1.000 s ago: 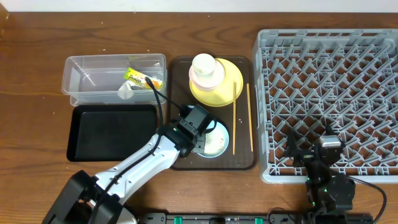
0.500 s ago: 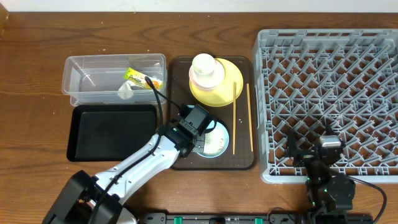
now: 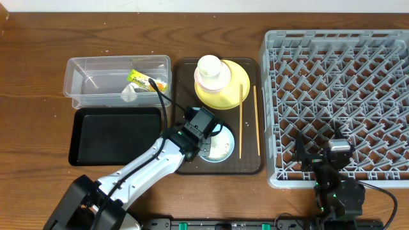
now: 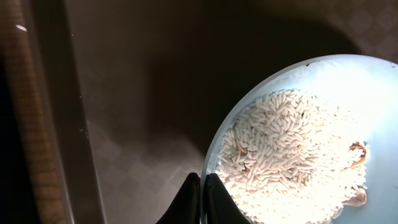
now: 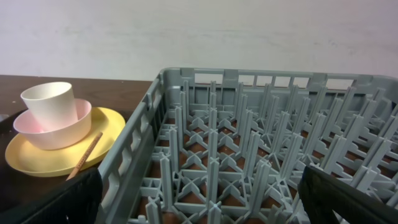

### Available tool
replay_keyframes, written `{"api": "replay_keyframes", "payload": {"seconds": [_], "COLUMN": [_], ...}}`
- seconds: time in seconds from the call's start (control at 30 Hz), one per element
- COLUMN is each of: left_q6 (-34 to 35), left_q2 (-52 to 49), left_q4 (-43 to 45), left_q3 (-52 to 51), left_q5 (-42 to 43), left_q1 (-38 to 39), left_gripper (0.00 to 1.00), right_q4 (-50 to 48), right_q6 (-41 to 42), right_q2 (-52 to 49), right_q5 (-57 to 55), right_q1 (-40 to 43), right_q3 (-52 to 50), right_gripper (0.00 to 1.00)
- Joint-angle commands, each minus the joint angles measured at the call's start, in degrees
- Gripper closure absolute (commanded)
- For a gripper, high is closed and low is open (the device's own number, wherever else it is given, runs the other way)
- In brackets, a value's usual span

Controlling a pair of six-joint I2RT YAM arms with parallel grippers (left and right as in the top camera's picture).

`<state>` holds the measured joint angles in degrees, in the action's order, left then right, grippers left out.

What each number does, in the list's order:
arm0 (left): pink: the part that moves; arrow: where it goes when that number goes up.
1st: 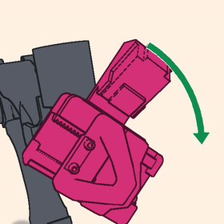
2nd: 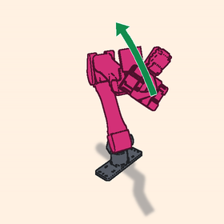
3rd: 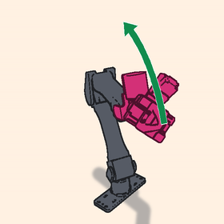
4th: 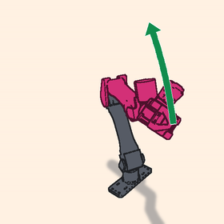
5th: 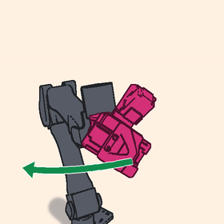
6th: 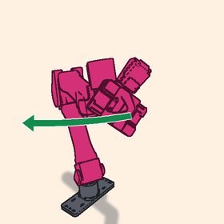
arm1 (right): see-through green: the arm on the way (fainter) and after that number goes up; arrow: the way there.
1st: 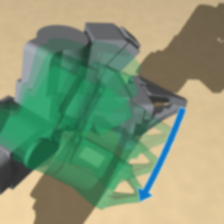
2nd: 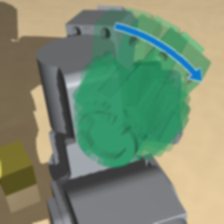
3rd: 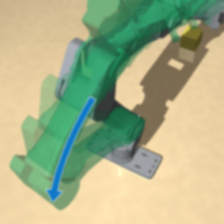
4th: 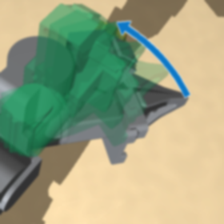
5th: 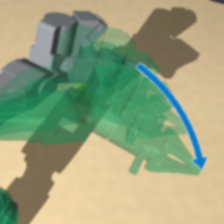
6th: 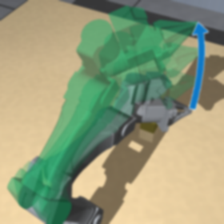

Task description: Sort waste into correct bins and load items into the dishwasher rack

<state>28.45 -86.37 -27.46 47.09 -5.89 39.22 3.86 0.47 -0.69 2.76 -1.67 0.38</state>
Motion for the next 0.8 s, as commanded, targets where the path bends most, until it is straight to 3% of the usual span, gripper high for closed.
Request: {"api": "replay_keyframes", "payload": {"seconds": [0.0, 0.4, 0.6, 0.77], "left_q6": [-0.3, -0.4, -1.9, -1.9], "left_q2": [-0.1, -0.1, -0.1, 1.2], "left_q4": [-0.1, -0.1, -0.1, -0.8], "left_q3": [-0.4, -0.4, -0.3, 1.0], "left_q5": [-6.4, -18.7, -19.3, -19.2], "left_q1": [0.0, 0.0, 0.0, 0.0], "left_gripper": [0.94, 0.92, 0.56, 0.54], "right_q4": [0.2, 0.2, 0.2, 0.2], "right_q6": [0.8, 0.8, 0.8, 0.8], "right_q2": [0.3, 0.3, 0.3, 0.3], "right_q5": [-0.4, -0.4, -0.4, -0.4], "right_q1": [0.0, 0.0, 0.0, 0.0], "right_q3": [-0.1, -0.1, -0.1, -0.1], "right_gripper": [0.01, 0.01, 0.01, 0.01]}}
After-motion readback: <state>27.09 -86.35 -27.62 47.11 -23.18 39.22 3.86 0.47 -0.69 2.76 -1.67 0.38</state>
